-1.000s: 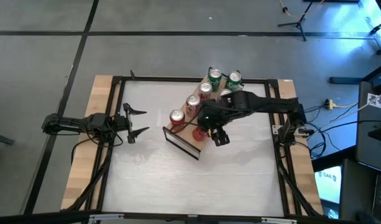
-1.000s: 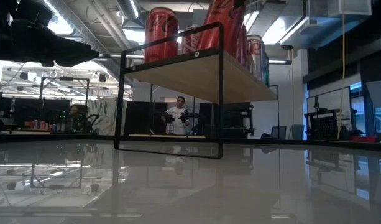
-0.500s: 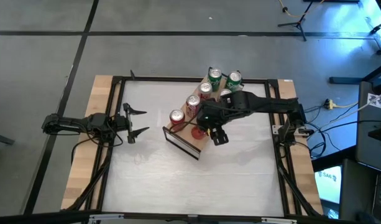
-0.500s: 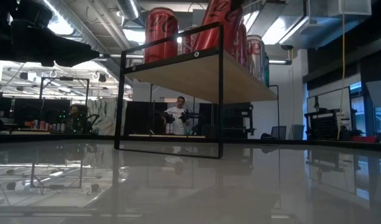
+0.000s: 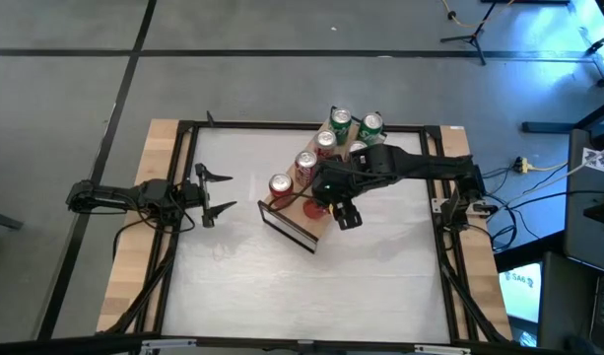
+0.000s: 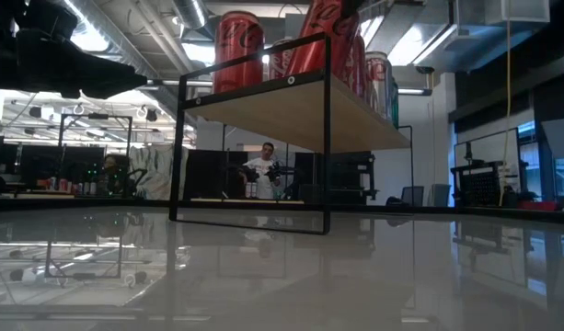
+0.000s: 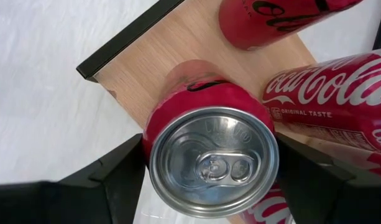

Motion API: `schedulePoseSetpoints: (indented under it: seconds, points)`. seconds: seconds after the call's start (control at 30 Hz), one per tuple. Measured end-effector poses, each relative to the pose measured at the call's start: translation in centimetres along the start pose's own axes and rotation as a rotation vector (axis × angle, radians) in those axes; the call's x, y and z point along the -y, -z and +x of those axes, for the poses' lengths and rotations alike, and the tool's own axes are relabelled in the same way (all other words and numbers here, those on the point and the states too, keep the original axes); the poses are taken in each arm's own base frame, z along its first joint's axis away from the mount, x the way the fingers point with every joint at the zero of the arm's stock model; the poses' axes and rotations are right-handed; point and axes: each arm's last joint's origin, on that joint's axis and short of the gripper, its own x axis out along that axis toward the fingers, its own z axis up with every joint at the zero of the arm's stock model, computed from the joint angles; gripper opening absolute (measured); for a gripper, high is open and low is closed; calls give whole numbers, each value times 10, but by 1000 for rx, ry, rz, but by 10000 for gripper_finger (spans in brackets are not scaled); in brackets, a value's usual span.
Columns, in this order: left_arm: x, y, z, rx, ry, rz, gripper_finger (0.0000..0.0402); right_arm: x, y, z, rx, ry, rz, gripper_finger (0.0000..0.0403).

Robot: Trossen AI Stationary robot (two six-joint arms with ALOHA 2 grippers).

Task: Place canned beverage on shelf
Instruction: Put the red-black soda can on the shelf aligned with the other red-black soda can

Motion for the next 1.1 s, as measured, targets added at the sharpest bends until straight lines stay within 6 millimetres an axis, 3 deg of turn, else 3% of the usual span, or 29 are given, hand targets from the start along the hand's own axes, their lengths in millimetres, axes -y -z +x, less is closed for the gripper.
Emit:
schedulePoseSetpoints:
  seconds: [1.1]
  points:
    - [0, 0, 0, 0, 0, 0, 330, -1, 0, 0, 9, -35, 0, 301]
